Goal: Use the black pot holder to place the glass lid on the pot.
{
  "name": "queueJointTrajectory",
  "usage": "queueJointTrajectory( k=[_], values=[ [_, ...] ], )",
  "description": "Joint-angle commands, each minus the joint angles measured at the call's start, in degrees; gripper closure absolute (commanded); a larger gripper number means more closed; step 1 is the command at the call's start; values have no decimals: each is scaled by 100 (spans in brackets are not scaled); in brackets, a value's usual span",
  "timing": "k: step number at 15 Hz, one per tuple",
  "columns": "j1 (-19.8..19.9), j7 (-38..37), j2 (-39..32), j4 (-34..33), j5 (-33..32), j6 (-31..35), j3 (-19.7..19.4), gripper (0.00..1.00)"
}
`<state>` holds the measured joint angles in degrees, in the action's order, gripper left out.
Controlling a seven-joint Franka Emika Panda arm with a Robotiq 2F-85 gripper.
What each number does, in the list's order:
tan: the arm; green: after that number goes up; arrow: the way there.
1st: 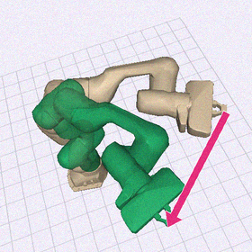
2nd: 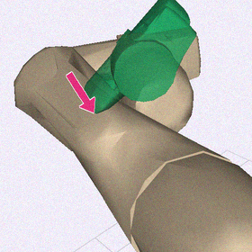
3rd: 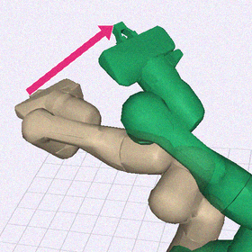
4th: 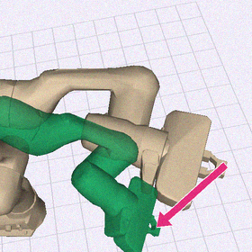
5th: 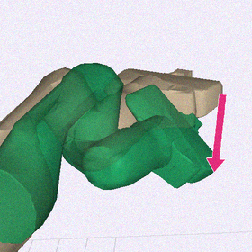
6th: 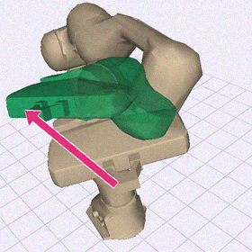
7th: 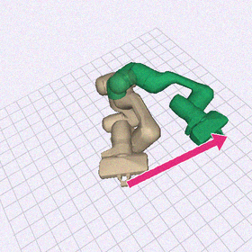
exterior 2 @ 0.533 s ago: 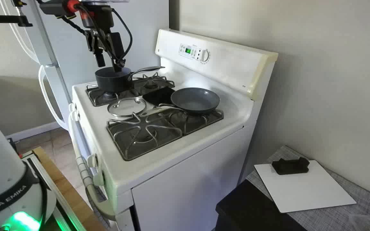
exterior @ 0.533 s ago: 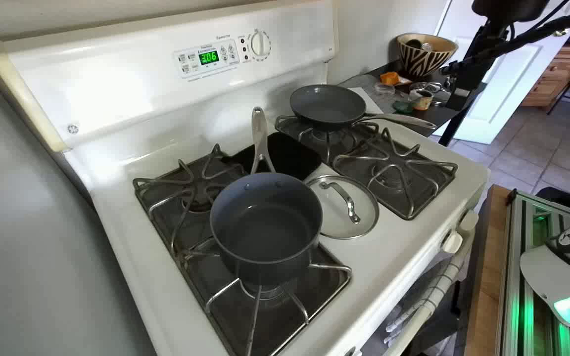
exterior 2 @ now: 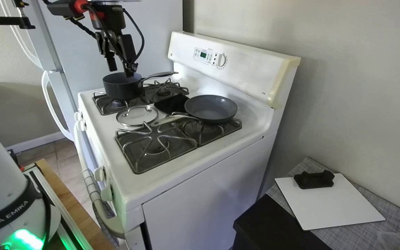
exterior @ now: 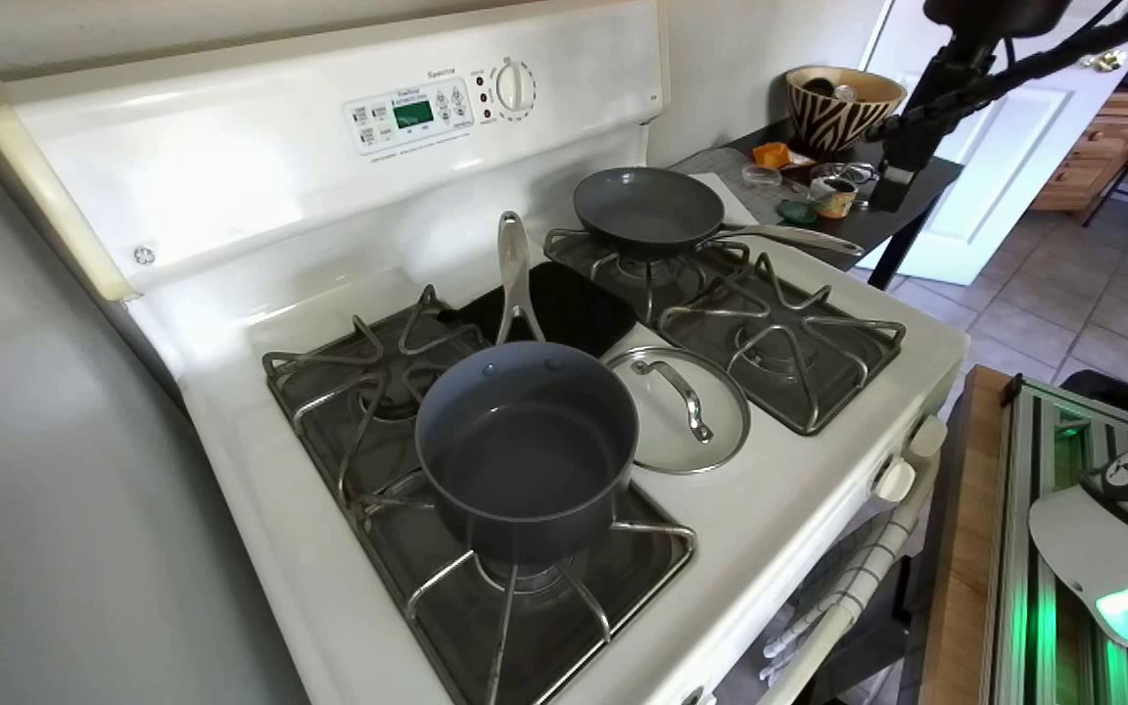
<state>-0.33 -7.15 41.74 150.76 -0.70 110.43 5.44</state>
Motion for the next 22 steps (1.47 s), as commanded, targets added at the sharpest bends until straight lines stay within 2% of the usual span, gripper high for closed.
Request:
queueJointTrajectory(
  k=[1,5,11,14,15,20,22],
  values=[
    [131,-508,-1029,-594,94,460,51,0],
    [55,-729,-2054,-1105,87,1115,101,0],
    [-144,-509,-3237,-1548,387,2260,1,0],
    [-189,-517,-3575,-1448,343,3345,28,0],
    [-161,-545,-3332,-1428,250,2890,-2,0],
    [-168,-541,-3399,-1438,246,2990,-13,0],
    [-152,-682,-3620,-1418,110,3273,23,0]
  ],
)
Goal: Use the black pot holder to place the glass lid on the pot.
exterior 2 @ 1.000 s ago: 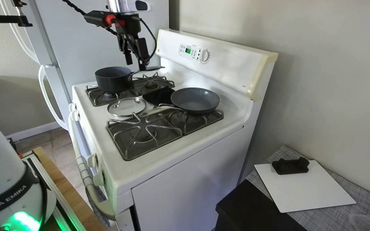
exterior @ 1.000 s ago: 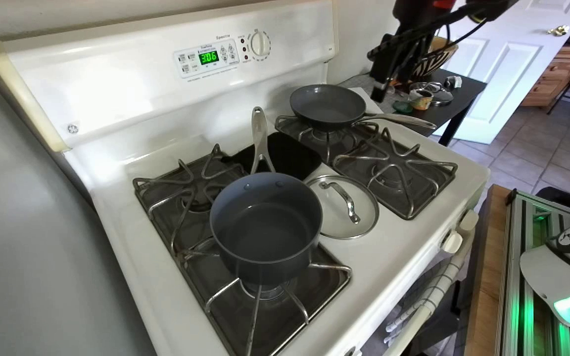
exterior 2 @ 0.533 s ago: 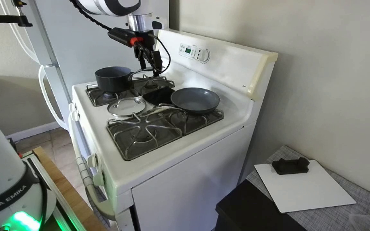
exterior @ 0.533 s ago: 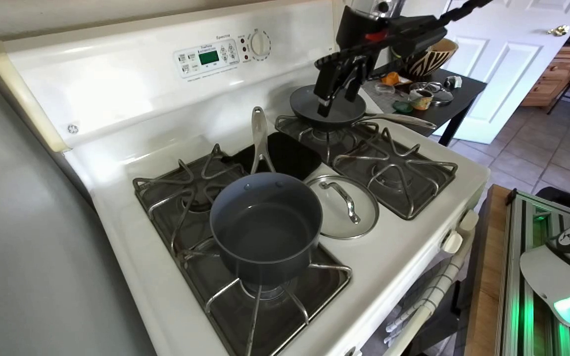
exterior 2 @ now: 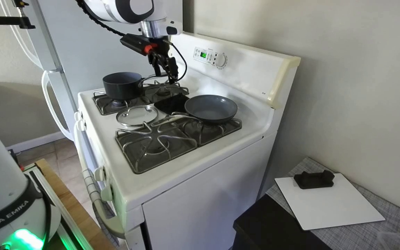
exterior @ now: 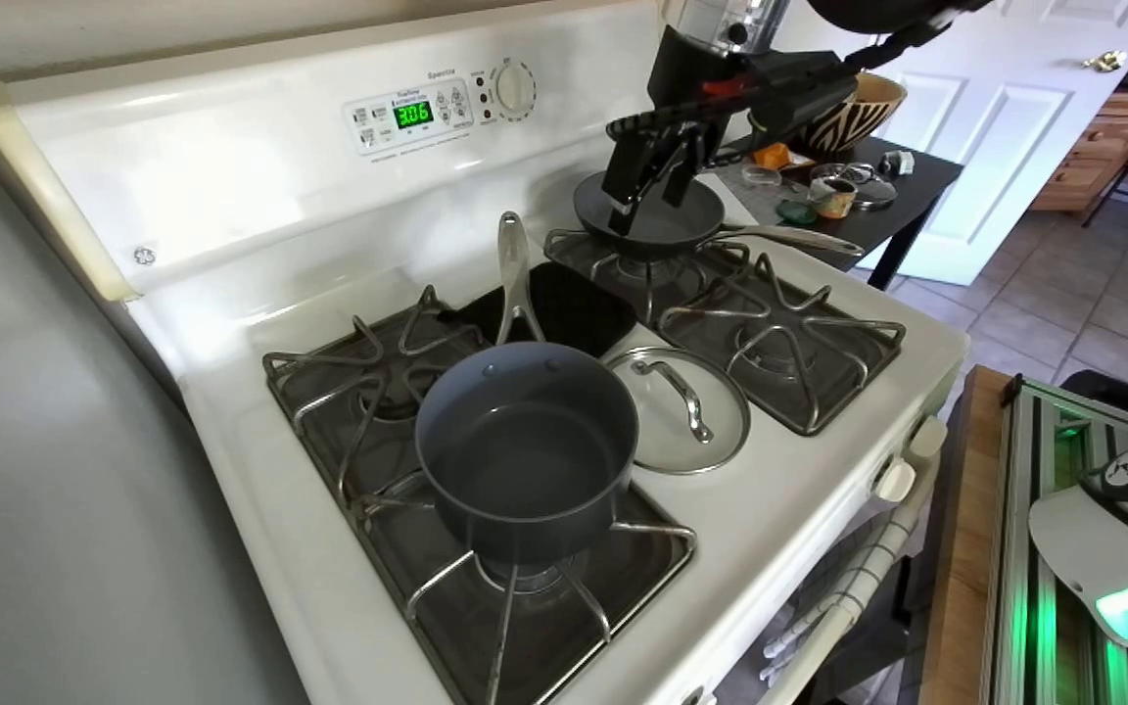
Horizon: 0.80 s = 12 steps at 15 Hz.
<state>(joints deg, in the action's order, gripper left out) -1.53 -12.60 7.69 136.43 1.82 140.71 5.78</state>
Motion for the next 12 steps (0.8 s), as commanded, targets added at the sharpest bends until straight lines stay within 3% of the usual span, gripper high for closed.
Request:
queueJointTrajectory(
  k=[1,9,12],
  values=[
    [-42,-109,-282,69,-188,498,-3,0],
    [-193,295,-884,347,-149,2247,-15,0],
    [-216,155,-1187,383,-478,2714,-79,0]
  ],
)
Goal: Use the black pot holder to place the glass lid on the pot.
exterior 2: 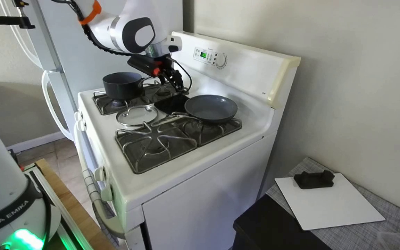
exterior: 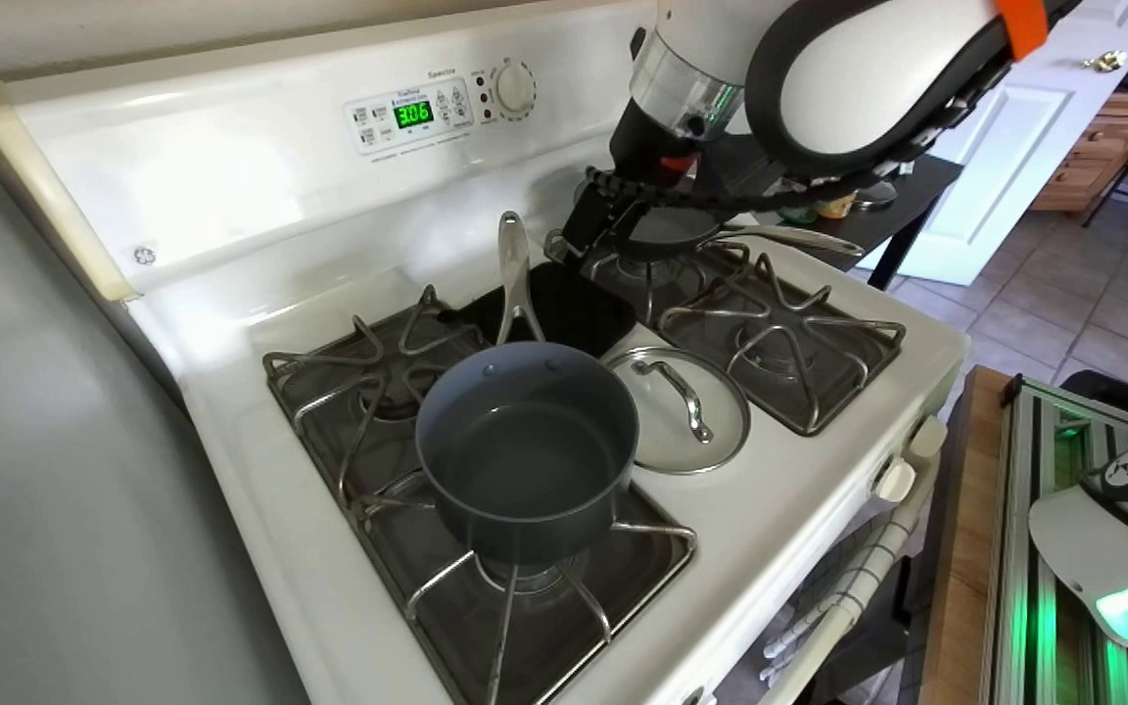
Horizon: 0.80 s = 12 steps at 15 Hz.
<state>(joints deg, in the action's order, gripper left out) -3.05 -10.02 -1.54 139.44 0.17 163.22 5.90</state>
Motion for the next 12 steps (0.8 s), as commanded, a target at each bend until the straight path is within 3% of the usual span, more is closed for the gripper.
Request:
queueJointTrajectory(
  k=[1,6,12],
  values=[
    [-13,-190,-366,70,-468,557,-60,0],
    [-122,-539,-821,-71,-1276,807,-328,0],
    [-272,-735,-1115,-243,-1618,820,-485,0]
  ],
)
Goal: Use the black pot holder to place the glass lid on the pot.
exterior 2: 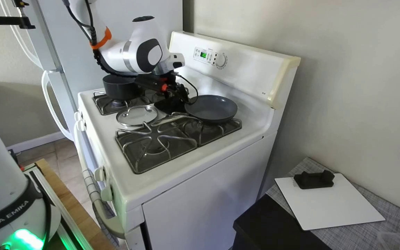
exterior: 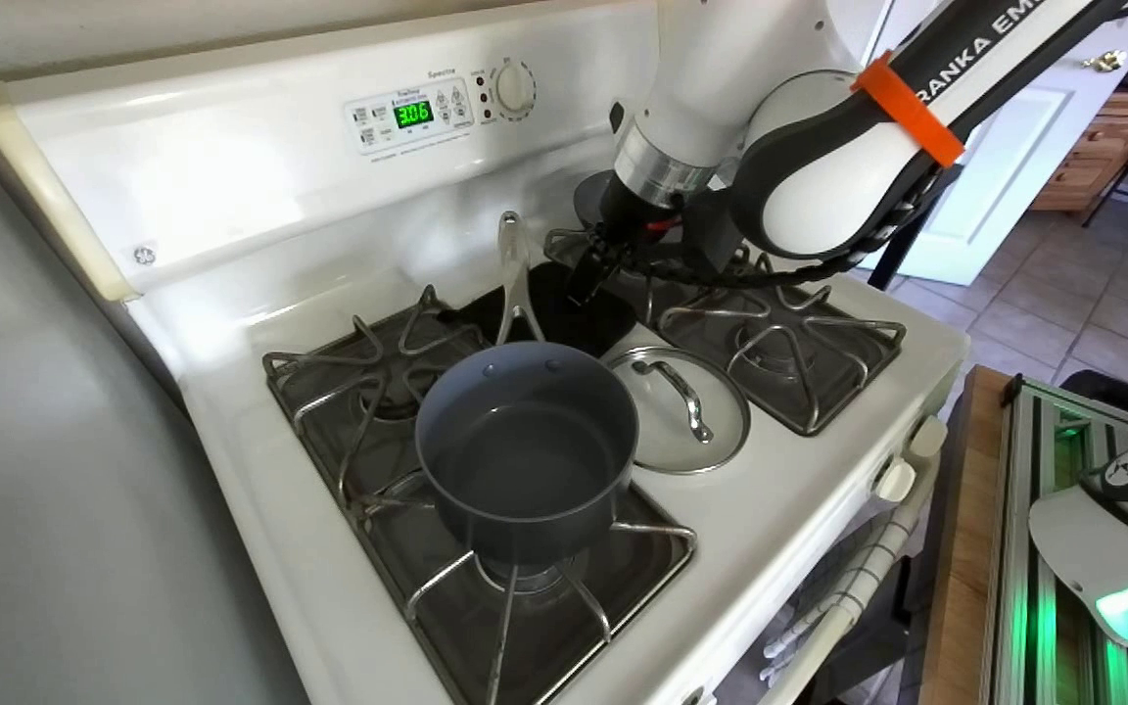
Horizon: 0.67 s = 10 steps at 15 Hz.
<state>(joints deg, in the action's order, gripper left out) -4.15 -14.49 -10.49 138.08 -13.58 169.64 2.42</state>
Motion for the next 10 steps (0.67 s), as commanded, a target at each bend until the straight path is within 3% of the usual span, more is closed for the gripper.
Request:
queueJointTrajectory(
  k=[1,7,10],
  values=[
    [-189,-312,-234,-134,-279,168,-155,0],
    [-444,-576,-174,-166,-395,151,-274,0],
    [-803,-1204,-139,-200,-789,13,-557,0]
  ],
)
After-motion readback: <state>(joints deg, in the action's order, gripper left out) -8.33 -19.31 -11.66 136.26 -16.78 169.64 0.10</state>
